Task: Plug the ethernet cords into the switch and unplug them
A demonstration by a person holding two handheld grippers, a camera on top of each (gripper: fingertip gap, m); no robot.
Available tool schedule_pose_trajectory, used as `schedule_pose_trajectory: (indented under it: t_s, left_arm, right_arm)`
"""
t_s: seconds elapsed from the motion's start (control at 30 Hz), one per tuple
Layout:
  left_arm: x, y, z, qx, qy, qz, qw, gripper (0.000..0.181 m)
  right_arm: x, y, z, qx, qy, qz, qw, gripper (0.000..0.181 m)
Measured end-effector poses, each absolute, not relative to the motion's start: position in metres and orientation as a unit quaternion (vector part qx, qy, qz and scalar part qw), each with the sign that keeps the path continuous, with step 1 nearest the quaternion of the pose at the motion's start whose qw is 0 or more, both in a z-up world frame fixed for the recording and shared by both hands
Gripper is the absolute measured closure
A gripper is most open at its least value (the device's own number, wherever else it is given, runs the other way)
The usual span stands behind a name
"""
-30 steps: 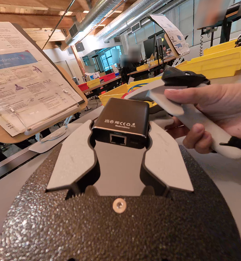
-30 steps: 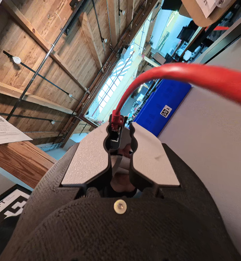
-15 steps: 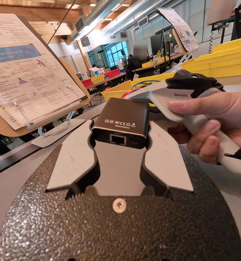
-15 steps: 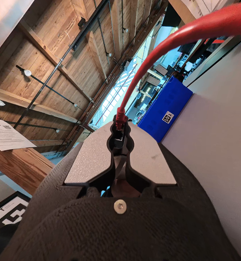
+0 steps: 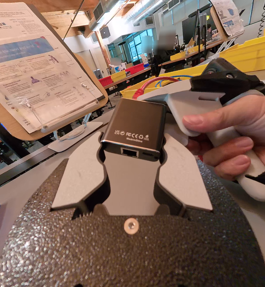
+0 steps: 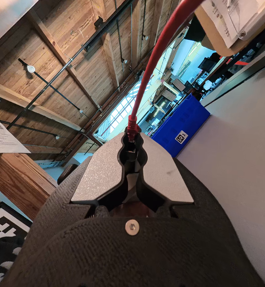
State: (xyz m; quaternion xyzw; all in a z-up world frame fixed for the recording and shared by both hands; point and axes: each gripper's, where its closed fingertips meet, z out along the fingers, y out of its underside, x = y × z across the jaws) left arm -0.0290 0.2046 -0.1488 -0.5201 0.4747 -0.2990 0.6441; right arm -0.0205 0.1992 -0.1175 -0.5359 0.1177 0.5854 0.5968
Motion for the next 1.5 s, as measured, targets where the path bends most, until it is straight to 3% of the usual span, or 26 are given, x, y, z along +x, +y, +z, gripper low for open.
schedule_pose_trajectory:
  t_s: [0.37, 0.77, 1.03, 1.17, 1.3, 1.47, 1.5]
  left_arm:
    - [-0.034, 0.213, -0.145, -0.531, 0.456, -0.274, 0.659, 0.114]
    - [-0.027, 0.214, -0.159, -0.576, 0.449, -0.325, 0.602, 0.115]
    - [-0.034, 0.219, -0.156, -0.563, 0.446, -0.292, 0.632, 0.115]
    - [-0.033, 0.215, -0.155, -0.555, 0.454, -0.298, 0.63, 0.115]
    - [-0.03, 0.214, -0.156, -0.552, 0.46, -0.296, 0.629, 0.115]
    - [-0.031, 0.214, -0.155, -0.554, 0.458, -0.299, 0.628, 0.115]
    - [-0.031, 0.214, -0.155, -0.553, 0.458, -0.3, 0.628, 0.115]
  right_arm:
    - [-0.024, 0.207, -0.113, -0.547, 0.101, 0.573, 0.602, 0.174]
    - [-0.02, 0.21, -0.114, -0.586, 0.071, 0.513, 0.624, 0.17]
    - [0.041, 0.195, -0.083, -0.602, 0.051, 0.442, 0.663, 0.171]
    - [0.117, 0.186, -0.08, -0.717, 0.014, 0.263, 0.646, 0.171]
    - [0.173, 0.181, -0.066, -0.761, 0.009, 0.23, 0.607, 0.17]
    - [0.241, 0.195, -0.122, -0.85, 0.059, 0.183, 0.49, 0.168]
    - [0.248, 0.195, -0.137, -0.866, 0.073, 0.185, 0.46, 0.153]
